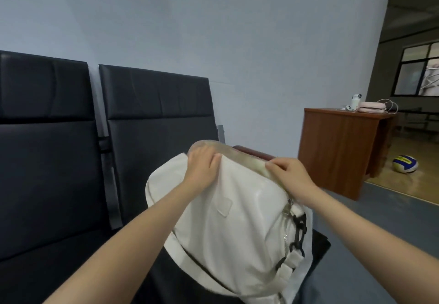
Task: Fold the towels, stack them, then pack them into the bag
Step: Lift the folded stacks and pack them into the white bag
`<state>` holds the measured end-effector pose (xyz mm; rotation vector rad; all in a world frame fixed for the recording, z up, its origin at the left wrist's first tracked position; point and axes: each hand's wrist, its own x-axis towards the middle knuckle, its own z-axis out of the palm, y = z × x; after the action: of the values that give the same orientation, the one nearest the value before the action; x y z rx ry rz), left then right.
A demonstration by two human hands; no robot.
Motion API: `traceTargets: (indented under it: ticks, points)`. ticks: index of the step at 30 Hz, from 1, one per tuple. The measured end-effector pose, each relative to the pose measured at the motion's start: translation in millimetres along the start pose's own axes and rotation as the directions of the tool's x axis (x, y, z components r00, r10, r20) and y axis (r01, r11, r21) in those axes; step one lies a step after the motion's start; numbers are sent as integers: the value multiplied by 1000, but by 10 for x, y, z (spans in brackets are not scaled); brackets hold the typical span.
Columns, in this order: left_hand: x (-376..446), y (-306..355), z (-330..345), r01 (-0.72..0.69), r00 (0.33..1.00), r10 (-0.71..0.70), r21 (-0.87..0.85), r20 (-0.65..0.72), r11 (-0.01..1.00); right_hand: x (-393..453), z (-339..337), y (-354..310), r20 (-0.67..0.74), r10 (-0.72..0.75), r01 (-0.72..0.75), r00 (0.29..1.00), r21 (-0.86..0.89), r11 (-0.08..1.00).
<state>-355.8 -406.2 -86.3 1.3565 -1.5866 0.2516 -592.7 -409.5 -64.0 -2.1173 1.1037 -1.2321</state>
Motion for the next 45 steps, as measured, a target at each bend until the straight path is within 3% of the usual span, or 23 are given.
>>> traceTargets:
  ticks: [3, 5, 10, 13, 16, 20, 23, 25, 27, 31, 34, 37, 40, 42, 45]
  points:
    - [-56, -212, 346, 13, 1000, -13, 66, 1, 998, -100, 237, 204, 130, 62, -76, 989, 105, 992]
    - [-170, -309, 550, -23, 998, 14, 145, 64, 989, -198, 375, 343, 190, 108, -123, 976, 68, 990]
    - [-199, -366, 603, -42, 990, 15, 191, 141, 981, -271, 311, 340, 209, 211, -241, 955, 125, 963]
    - [-222, -363, 459, -28, 997, 19, 121, 71, 992, -316, 148, 303, 274, 131, -150, 953, 50, 987]
    - [-227, -300, 263, 6, 999, -6, 9, -38, 1000, -383, 104, 232, 191, 144, -151, 971, 24, 988]
    - [-245, -219, 15, 23, 995, -12, 109, -98, 994, -316, 279, 10, 91, 157, -121, 983, -318, 940]
    - [-173, -504, -126, 175, 967, -196, 137, 164, 975, -180, 456, -223, 104, 130, -60, 986, -508, 859]
    - [-115, -673, -230, 213, 865, -303, 255, 399, 943, -122, 562, -243, 146, 150, -27, 978, -625, 780]
    - [-57, -779, -267, 145, 804, -347, 405, 484, 903, -142, 645, -173, 202, 147, 37, 968, -696, 717]
    - [28, -891, -317, 73, 798, -336, 474, 500, 878, -235, 665, 82, 137, 47, 40, 990, -570, 821]
    - [99, -957, -354, 73, 874, -221, 331, 432, 941, -218, 578, 179, 167, -20, 95, 986, -452, 887]
    - [241, -859, -369, 119, 963, -137, 89, 233, 989, -190, 490, 213, 291, -157, 279, 944, -444, 852]
    - [350, -811, -265, 99, 958, -124, 107, 259, 989, -232, 505, 247, 367, -302, 457, 880, -478, 750]
    - [294, -832, -119, 116, 940, -159, 155, 303, 981, -283, 524, 275, 359, -322, 461, 876, -428, 777]
    - [121, -809, 87, 144, 947, -185, 166, 262, 975, -340, 523, 287, 382, -264, 412, 886, -387, 825]
